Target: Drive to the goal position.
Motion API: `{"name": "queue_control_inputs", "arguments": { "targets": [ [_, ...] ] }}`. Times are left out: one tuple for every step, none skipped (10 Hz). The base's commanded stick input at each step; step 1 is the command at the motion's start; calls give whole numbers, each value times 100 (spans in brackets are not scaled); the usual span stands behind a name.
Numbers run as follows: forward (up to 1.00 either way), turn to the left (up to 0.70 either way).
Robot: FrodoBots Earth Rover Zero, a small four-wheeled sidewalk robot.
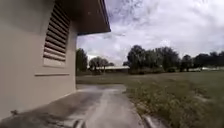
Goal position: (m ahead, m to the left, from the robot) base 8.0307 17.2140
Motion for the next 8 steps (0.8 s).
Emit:
{"name": "queue_control_inputs", "arguments": {
  "targets": [
    [69, 15],
    [69, 25],
    [69, 30],
    [69, 34],
    [69, 30],
    [69, 26],
    [69, 8],
    [69, 3]
  ]
}}
